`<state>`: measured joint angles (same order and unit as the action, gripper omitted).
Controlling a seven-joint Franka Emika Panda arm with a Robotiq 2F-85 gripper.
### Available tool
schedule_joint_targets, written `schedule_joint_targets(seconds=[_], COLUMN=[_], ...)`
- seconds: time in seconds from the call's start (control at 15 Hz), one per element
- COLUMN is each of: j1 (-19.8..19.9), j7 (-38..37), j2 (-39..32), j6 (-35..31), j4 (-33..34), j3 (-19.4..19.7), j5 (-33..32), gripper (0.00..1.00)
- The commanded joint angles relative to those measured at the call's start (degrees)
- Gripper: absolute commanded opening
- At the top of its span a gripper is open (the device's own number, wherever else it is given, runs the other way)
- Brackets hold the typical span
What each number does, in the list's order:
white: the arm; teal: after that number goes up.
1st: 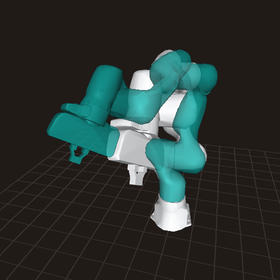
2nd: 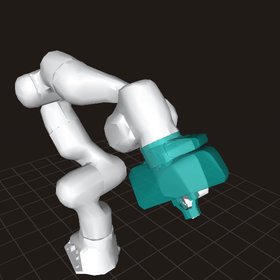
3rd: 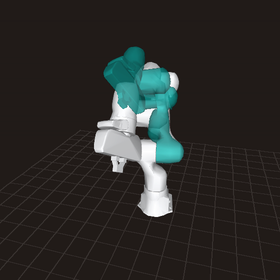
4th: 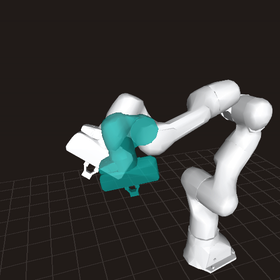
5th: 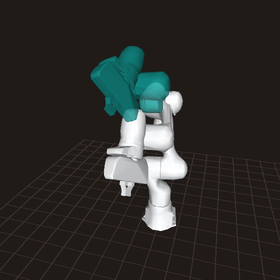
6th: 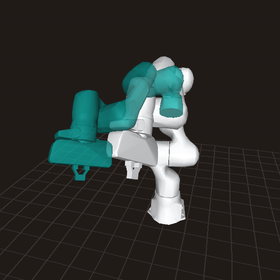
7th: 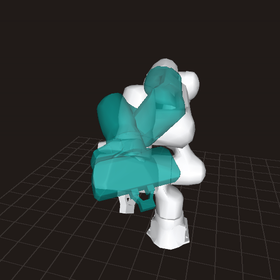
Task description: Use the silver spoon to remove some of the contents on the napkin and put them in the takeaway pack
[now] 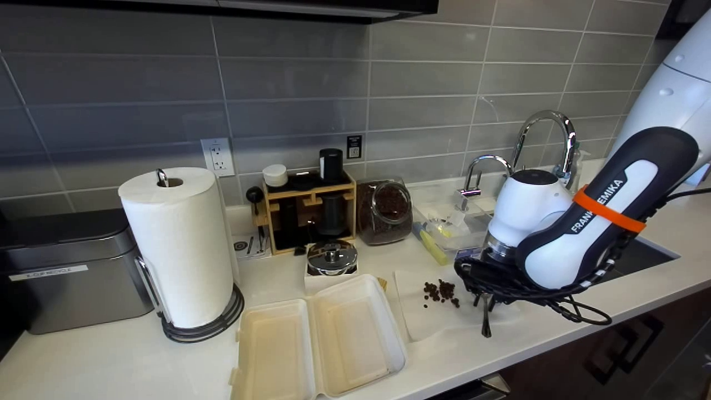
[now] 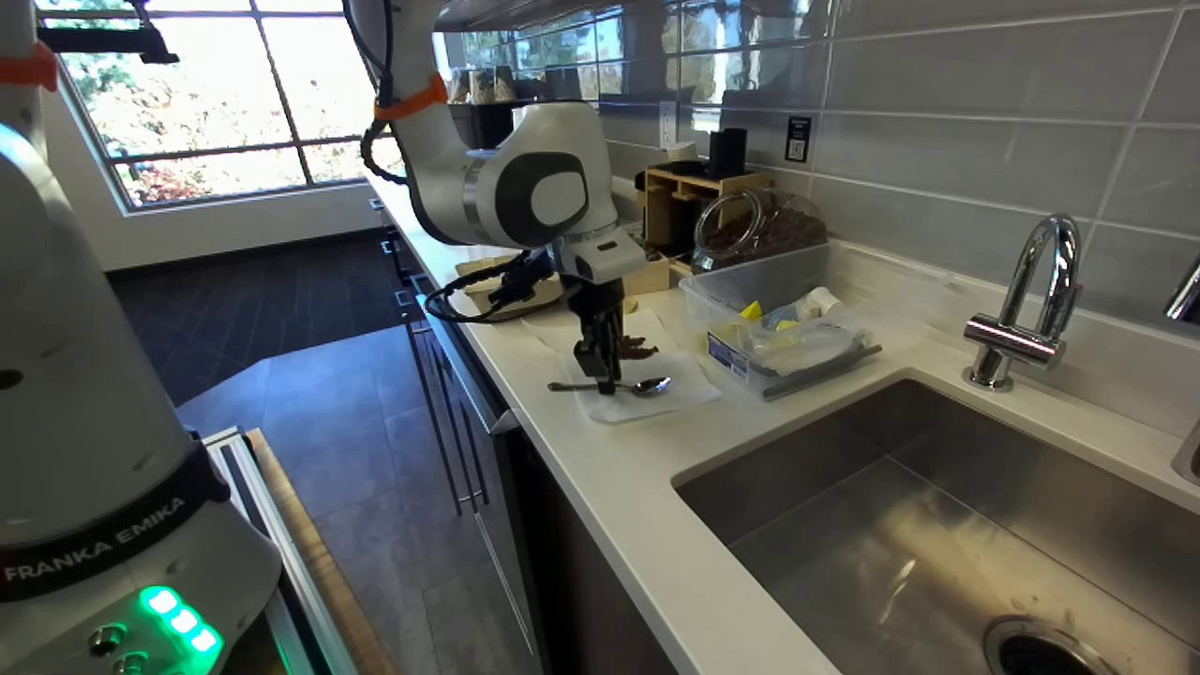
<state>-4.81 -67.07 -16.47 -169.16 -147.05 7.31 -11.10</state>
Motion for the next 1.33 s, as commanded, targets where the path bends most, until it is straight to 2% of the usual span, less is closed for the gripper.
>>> schedule_joint_targets(seconds=[0.0,0.07,0.13,0.2,0.33,0.4,0.6,0.73,0.87,0.93,1.0,1.07,1.13,1.2,1.27], j1=[-2.36,-2.91,-3.35,-3.87,-6.21,-6.85,-12.57,-18.58,-22.44,-25.06,-26.24,-22.33,-20.81,-26.23,-26.33], j7=[2.26,2.48,2.58,2.48,1.29,1.24,-1.96,-6.44,-12.28,-13.39,-14.44,-16.18,-15.68,-13.29,-12.12], j2=[-1.22,-1.01,-0.74,-0.64,0.04,0.5,2.43,3.59,4.65,5.42,5.99,7.06,7.75,7.66,7.55], j6=[-2.21,-2.22,-2.2,-1.94,-0.9,-0.39,1.61,4.27,9.74,13.27,18.19,23.19,27.88,31.54,35.5], j4=[-0.43,-0.51,-0.64,-0.61,-0.84,-1.07,-1.9,-1.65,-0.21,0.26,1.33,2.4,3.29,4.0,5.29], j3=[1.95,2.43,2.83,3.36,5.56,5.94,11.27,17.53,21.37,23.08,23.22,18.2,14.95,17.84,15.92], j5=[3.31,3.47,3.54,3.39,1.7,1.69,-2.15,-9.03,-18.54,-20.97,-24.04,-28.02,-29.36,-27.86,-27.64], gripper=[0.27,0.24,0.1,0.09,0.0,0.0,0.02,0.02,0.02,0.02,0.02,0.02,0.02,0.02,0.02])
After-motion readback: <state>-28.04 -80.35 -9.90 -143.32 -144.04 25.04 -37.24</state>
